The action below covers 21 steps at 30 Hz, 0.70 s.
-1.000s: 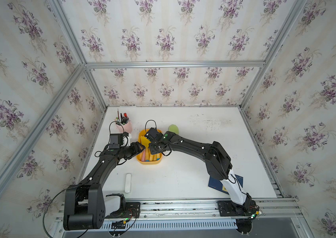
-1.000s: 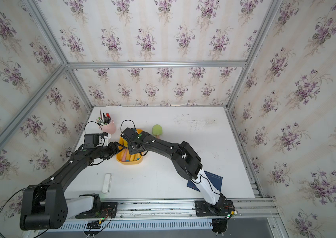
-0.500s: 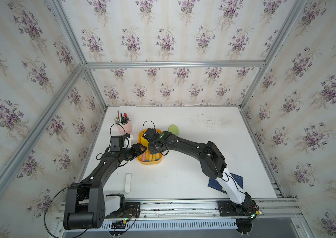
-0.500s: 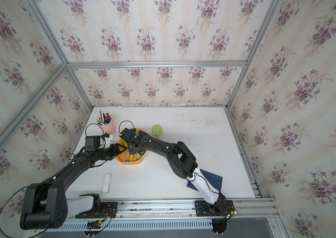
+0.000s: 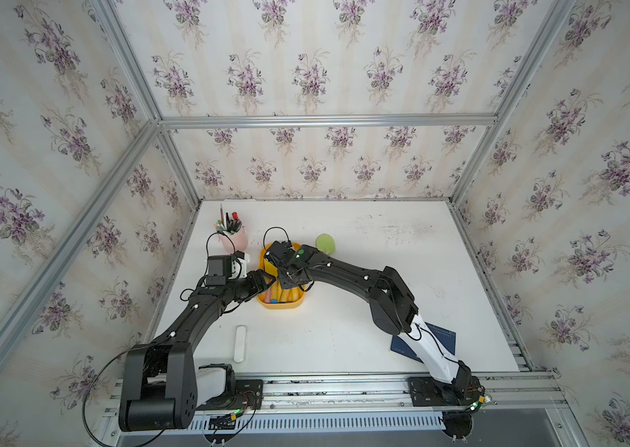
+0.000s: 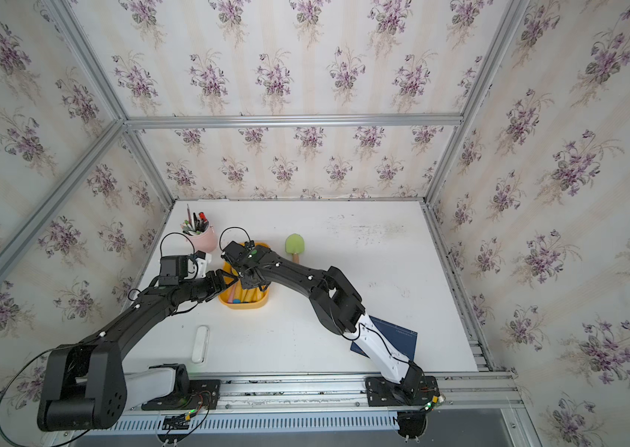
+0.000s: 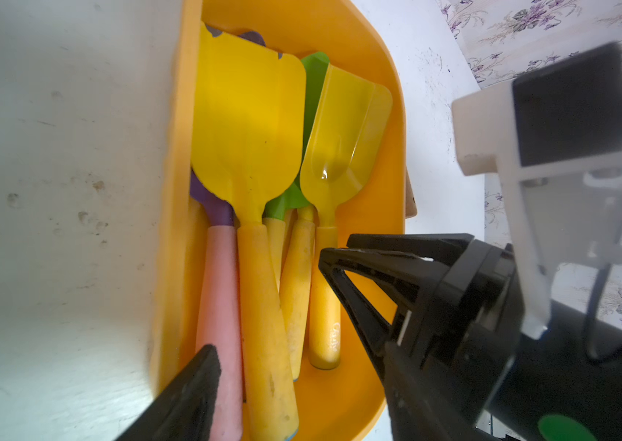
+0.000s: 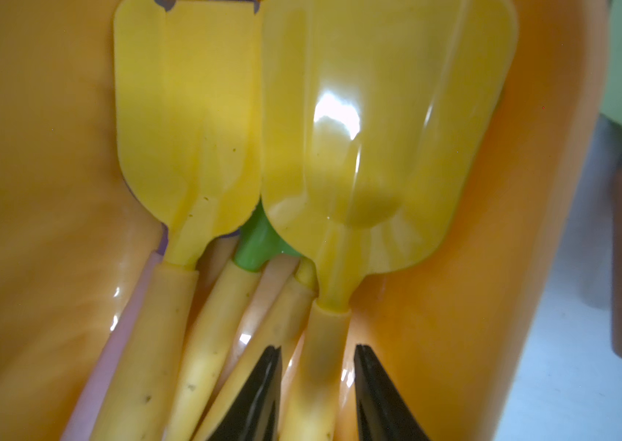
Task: Take the shovel out of the storage box
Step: Pick up the shovel from the storage box.
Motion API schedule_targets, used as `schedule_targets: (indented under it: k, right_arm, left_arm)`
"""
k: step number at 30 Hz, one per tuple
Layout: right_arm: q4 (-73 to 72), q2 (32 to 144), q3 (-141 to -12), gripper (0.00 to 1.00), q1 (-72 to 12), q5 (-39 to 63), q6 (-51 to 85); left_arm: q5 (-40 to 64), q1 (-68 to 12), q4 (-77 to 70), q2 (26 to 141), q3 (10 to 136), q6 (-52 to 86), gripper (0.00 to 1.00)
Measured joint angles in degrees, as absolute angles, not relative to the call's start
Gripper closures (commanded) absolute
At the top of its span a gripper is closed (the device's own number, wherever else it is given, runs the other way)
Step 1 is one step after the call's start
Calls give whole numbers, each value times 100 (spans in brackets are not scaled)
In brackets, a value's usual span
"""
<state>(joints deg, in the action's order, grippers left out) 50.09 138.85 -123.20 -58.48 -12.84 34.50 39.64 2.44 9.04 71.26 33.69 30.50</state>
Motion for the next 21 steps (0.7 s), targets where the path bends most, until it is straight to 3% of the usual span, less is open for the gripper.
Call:
schedule_targets:
  k: [17,21]
  right_arm:
    - [5205,14256,-12746,64,-5747,-1278,3450]
    - [5183,14298,-12768,70,-5734,-1232,3450]
  left_arm:
    - [4130,237,690,7247,3409,3050,31]
    - [4034,239,884,7188,3487,2989,32]
